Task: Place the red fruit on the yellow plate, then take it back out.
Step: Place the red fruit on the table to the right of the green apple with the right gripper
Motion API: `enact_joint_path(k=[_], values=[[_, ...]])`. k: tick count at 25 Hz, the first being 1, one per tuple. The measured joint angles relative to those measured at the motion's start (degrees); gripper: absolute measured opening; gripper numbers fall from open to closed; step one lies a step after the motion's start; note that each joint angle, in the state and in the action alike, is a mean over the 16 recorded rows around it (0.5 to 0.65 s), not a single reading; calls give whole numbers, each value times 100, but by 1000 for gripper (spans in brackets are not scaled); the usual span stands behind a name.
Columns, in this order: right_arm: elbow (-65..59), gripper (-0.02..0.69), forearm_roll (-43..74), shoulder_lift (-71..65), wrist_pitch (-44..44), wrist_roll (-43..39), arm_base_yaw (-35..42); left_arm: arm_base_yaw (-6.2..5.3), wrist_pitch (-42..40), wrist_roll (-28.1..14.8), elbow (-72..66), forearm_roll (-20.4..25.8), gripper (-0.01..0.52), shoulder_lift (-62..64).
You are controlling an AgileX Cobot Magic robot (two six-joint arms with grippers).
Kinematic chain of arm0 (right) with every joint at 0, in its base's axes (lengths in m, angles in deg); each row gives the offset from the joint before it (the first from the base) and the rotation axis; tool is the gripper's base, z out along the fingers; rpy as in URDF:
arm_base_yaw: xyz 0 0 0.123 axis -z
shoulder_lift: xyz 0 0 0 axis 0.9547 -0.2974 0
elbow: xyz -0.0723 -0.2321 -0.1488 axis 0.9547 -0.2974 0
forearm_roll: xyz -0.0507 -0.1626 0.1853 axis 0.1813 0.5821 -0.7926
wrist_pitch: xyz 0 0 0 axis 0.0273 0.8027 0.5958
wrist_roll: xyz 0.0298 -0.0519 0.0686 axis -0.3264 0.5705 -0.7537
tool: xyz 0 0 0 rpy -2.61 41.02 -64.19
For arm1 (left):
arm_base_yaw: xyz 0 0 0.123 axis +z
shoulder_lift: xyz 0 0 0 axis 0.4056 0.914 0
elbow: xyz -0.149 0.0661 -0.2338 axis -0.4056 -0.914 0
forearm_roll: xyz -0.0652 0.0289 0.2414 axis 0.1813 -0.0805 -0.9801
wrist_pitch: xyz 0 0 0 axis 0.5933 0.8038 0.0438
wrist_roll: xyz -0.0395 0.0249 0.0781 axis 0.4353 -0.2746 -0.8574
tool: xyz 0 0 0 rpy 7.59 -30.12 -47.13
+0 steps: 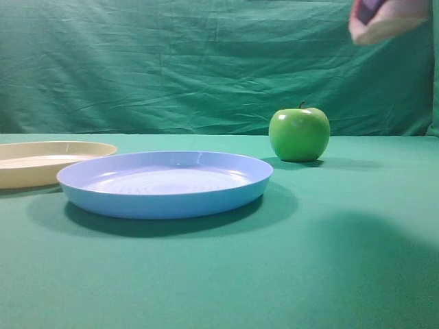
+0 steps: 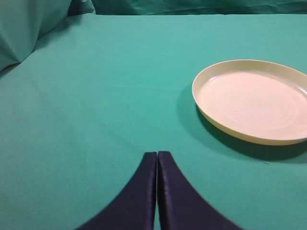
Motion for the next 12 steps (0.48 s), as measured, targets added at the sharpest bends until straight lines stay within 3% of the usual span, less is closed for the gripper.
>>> enact_joint_path(k=[7,12], values=[[-638,204,9,-437,-996,-1,196,0,0,0,0,0,0,0],[-762,293,13,-800,-1402,-1,213,0,0,0,0,0,0,0]])
